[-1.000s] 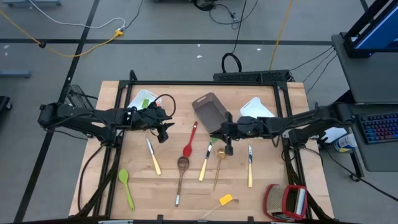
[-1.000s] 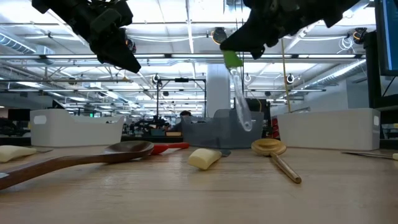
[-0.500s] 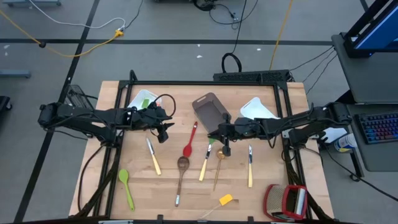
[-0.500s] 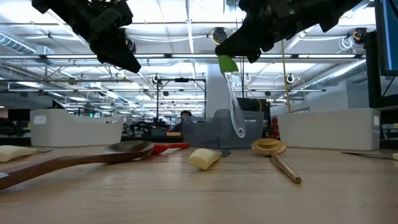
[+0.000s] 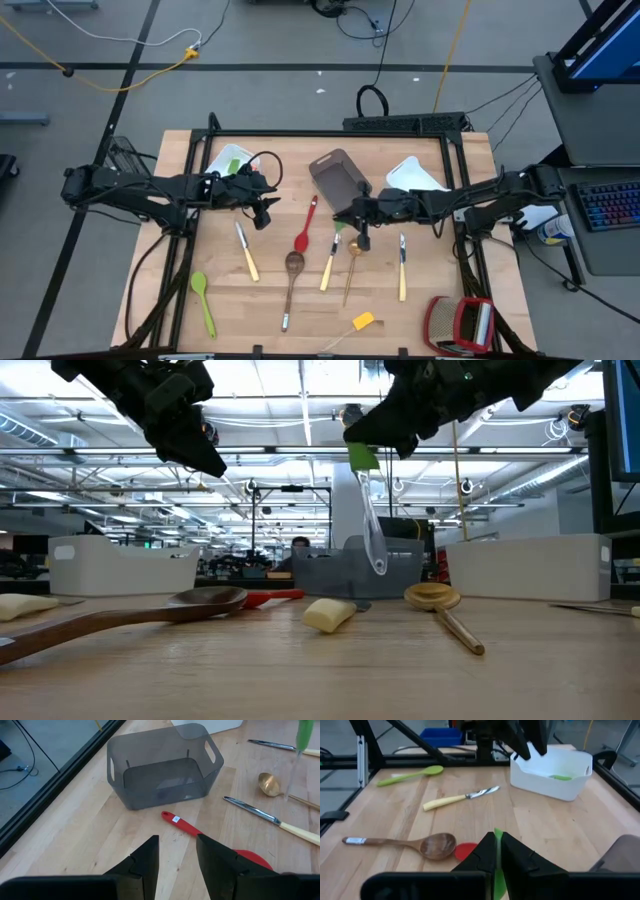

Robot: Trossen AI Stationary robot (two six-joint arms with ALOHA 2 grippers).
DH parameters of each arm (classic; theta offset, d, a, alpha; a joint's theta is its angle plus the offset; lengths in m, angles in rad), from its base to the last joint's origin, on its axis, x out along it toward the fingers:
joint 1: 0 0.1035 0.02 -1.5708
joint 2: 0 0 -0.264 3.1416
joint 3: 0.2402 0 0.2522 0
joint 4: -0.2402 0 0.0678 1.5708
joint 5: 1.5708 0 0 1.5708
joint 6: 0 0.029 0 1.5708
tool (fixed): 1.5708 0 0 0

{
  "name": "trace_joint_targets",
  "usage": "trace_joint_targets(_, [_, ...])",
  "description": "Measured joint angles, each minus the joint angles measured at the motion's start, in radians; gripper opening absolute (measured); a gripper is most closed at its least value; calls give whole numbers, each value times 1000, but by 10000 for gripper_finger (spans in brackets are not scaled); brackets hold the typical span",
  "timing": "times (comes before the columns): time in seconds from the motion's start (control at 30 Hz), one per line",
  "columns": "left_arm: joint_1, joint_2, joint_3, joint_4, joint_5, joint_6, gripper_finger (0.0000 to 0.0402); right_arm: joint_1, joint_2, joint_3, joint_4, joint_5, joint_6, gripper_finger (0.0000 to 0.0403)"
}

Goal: Pick & Place Kitchen Items
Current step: Put the green spatula into the left white bin

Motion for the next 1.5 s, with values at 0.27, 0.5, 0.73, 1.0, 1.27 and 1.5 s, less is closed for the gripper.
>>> trace_joint_targets(0.27, [0,0,0,0,0,0,136,0,0,0,75,0,-66,11])
trace_joint_targets(0.5, [0,0,0,0,0,0,136,0,0,0,161,0,-87,11])
trace_joint_targets(0.73, [4,0,0,56,0,18,136,2,0,0,166,0,-79,11])
trace_joint_targets(1.0, [5,0,0,108,0,39,136,2,0,0,193,2,-87,11])
trace_joint_targets(1.27, [5,0,0,151,32,108,136,-16,59,-1,268,-12,-108,11])
trace_joint_targets(1.5, [5,63,2,229,117,97,136,-49,159,0,410,-109,-181,11])
